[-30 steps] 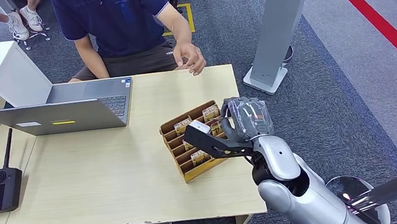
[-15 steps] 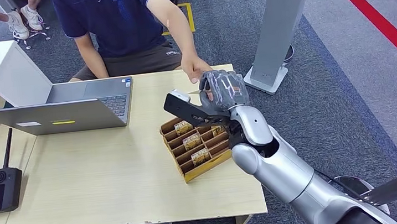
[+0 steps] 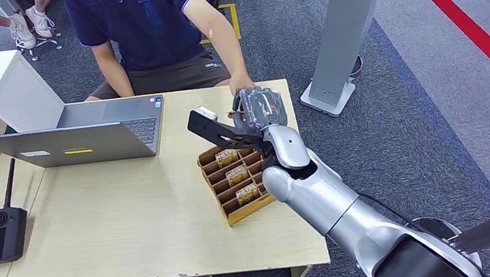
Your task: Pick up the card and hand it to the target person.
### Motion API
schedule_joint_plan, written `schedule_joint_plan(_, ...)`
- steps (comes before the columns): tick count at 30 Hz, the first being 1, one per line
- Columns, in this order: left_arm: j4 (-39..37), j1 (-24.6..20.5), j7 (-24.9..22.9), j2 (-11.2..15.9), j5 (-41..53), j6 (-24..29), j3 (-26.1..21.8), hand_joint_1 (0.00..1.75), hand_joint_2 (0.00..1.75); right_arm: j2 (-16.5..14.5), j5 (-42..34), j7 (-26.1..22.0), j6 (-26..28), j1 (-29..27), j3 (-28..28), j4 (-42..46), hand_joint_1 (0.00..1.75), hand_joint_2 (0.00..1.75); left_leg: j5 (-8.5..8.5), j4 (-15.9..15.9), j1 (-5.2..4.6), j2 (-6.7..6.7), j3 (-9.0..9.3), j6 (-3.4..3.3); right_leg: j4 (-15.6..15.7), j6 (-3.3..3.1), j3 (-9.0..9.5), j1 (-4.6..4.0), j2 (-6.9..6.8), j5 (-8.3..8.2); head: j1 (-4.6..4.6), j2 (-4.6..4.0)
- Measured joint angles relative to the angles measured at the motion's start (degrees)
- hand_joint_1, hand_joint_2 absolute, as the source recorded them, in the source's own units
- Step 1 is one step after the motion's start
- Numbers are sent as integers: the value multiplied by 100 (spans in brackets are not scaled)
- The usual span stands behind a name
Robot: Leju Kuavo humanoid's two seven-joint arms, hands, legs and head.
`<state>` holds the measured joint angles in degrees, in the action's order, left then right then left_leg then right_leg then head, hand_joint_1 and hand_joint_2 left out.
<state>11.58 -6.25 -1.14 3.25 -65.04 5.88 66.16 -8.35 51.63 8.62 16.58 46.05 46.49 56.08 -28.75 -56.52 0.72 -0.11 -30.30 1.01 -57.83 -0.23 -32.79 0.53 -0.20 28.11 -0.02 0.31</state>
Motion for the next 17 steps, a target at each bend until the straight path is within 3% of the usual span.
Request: schedule_joint_plan(17, -2, 3, 70, 1, -79, -4, 2, 0, 0, -153, 67, 10, 91, 50, 139, -460, 0, 175, 0, 0, 0, 0, 2, 0, 0, 0, 0, 0, 1, 0, 0, 0)
